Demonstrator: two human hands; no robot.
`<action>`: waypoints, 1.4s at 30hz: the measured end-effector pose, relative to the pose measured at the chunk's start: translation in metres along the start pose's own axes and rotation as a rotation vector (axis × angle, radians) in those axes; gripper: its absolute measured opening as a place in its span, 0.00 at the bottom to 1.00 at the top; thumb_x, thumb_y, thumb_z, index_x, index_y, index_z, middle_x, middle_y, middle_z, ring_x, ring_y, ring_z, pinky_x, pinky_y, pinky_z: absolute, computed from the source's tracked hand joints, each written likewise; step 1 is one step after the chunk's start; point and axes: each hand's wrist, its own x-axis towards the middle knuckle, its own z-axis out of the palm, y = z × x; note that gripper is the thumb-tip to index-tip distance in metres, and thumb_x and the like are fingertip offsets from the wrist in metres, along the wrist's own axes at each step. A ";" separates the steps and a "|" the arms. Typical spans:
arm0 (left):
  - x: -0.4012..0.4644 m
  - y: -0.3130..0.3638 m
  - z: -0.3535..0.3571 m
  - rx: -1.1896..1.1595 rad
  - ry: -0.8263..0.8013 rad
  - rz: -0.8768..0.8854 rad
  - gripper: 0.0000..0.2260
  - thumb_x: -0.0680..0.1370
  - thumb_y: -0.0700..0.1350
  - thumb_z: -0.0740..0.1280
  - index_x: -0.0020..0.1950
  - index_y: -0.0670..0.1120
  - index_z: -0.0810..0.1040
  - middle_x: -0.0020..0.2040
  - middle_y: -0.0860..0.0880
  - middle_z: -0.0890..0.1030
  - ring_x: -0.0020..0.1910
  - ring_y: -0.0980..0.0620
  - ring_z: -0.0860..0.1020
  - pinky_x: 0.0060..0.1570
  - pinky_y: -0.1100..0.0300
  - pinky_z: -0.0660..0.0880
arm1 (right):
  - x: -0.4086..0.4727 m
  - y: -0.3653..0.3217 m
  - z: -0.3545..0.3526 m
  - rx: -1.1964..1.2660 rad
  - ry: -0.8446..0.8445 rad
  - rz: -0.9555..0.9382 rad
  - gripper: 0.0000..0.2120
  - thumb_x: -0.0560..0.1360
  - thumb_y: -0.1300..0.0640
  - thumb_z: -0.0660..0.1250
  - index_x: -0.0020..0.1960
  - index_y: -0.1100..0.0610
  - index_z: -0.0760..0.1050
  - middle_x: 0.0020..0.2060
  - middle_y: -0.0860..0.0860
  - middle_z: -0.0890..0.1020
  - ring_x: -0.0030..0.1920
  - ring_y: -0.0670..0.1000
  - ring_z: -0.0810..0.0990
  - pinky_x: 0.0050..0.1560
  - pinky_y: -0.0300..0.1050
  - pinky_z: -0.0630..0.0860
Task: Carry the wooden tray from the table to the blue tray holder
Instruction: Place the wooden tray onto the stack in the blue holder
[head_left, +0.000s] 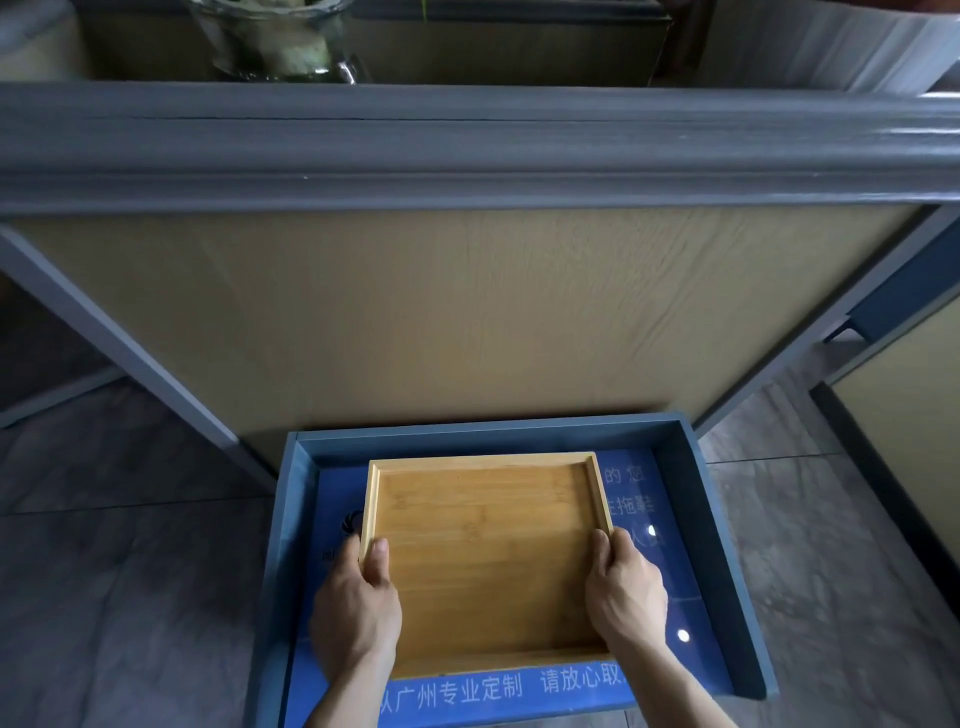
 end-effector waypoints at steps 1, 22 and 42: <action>0.000 0.000 0.000 0.004 0.007 -0.005 0.24 0.80 0.61 0.56 0.70 0.49 0.73 0.61 0.43 0.82 0.55 0.38 0.81 0.42 0.52 0.72 | 0.001 0.000 -0.001 -0.001 -0.008 0.004 0.17 0.83 0.45 0.52 0.41 0.54 0.68 0.34 0.50 0.75 0.37 0.57 0.75 0.41 0.50 0.70; -0.007 -0.012 -0.014 -0.141 -0.077 0.003 0.24 0.79 0.60 0.60 0.67 0.46 0.77 0.61 0.42 0.82 0.59 0.39 0.79 0.55 0.44 0.78 | -0.006 0.017 -0.012 0.249 -0.108 0.023 0.12 0.79 0.43 0.63 0.56 0.44 0.82 0.38 0.44 0.83 0.40 0.48 0.80 0.38 0.45 0.73; -0.011 -0.012 -0.013 -0.216 -0.106 -0.064 0.23 0.80 0.57 0.61 0.71 0.46 0.74 0.66 0.43 0.79 0.62 0.41 0.78 0.59 0.47 0.76 | -0.008 0.016 -0.019 0.247 -0.215 0.027 0.13 0.80 0.42 0.61 0.49 0.46 0.81 0.39 0.49 0.84 0.44 0.55 0.83 0.50 0.61 0.81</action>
